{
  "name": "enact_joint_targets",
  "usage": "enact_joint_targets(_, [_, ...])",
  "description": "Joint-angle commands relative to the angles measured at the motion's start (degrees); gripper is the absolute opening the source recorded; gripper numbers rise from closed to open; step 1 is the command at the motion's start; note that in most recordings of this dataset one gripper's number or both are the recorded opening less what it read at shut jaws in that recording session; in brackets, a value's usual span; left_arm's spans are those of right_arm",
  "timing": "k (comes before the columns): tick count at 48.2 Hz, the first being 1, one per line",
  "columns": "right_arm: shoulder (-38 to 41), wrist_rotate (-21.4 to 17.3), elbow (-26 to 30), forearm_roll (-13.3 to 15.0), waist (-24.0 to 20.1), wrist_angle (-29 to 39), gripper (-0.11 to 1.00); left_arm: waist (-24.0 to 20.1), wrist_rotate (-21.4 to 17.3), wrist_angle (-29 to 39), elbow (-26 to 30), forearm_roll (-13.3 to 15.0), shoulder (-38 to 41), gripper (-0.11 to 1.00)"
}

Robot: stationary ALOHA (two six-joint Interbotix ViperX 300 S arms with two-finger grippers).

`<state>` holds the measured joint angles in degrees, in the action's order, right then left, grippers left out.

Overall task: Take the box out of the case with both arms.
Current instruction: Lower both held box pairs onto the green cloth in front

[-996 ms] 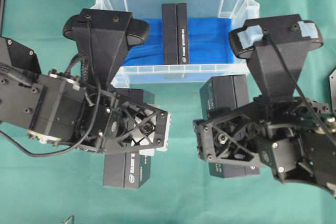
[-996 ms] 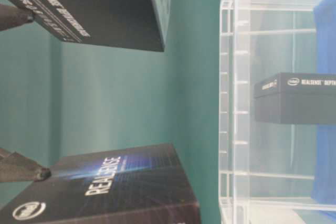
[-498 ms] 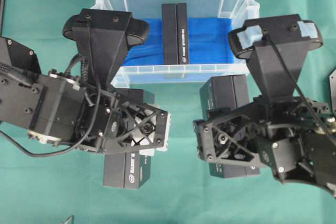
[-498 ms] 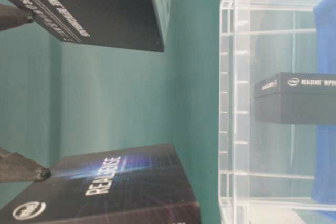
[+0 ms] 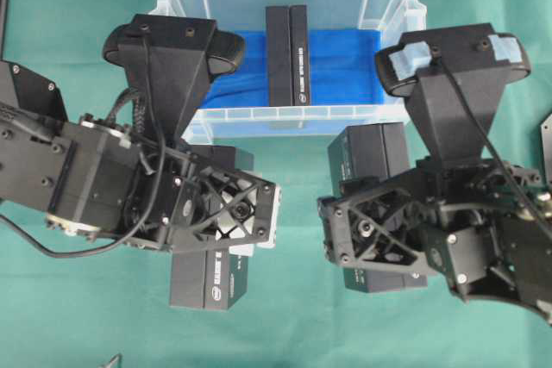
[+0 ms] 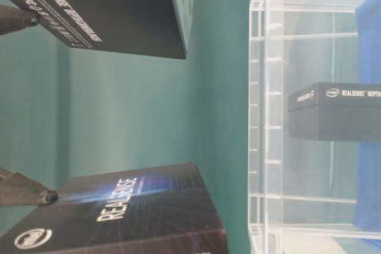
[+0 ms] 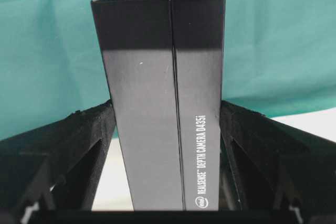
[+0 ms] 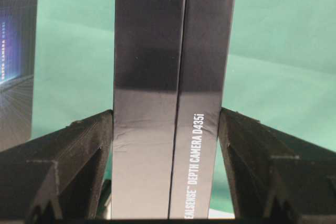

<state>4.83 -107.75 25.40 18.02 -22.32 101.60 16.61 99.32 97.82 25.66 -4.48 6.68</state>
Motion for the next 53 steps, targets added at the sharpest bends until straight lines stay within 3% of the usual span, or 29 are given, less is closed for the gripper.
enact_joint_targets(1, [-0.79, 0.0, 0.97, 0.44, -0.26, 0.09, 0.65, 0.44, 0.53, -0.26, 0.7, -0.26, -1.23, 0.63])
enact_joint_targets(18, [2.81, -0.97, -5.98, -0.88, -0.35, -6.94, 0.65, 2.55, 4.22, -7.47, -9.76, -0.79, -2.02, 0.63])
enact_joint_targets(35, [4.04, -7.21, -20.13, -2.2, -0.26, -21.71, 0.65, 3.34, 7.56, -20.39, -23.82, -1.32, -3.25, 0.63])
enact_joint_targets(53, [4.04, -13.18, -32.7, -2.29, 0.26, -37.09, 0.65, 2.29, 8.0, -32.26, -34.45, -1.76, -2.72, 0.63])
